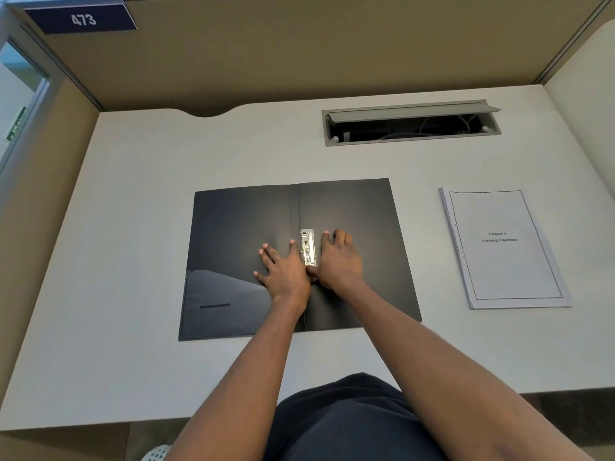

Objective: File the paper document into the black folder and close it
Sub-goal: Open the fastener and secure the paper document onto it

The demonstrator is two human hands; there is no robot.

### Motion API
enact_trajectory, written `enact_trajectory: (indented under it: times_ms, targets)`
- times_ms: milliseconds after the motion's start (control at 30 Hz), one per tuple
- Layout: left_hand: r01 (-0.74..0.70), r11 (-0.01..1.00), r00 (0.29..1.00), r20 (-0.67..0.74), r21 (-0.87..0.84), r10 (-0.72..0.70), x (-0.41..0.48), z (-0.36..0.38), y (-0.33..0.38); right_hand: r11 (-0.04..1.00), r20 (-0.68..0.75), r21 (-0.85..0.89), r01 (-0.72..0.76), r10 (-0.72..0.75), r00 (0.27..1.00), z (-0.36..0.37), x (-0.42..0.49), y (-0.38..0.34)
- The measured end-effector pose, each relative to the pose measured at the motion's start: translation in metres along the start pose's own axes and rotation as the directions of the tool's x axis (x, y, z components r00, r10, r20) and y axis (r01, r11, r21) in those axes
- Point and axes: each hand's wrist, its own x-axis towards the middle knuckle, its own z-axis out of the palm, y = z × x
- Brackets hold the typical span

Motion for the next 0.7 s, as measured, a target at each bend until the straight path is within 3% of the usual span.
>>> enact_trajectory:
  times_ms: [700]
  targets:
    - [0.012,0.999,1.000,0.010,-0.038,-0.012,-0.0001,-0.0016,0.0010,0.990,0.065,0.140,-0.012,0.003,0.998,-0.0079,0.0041,0.0069]
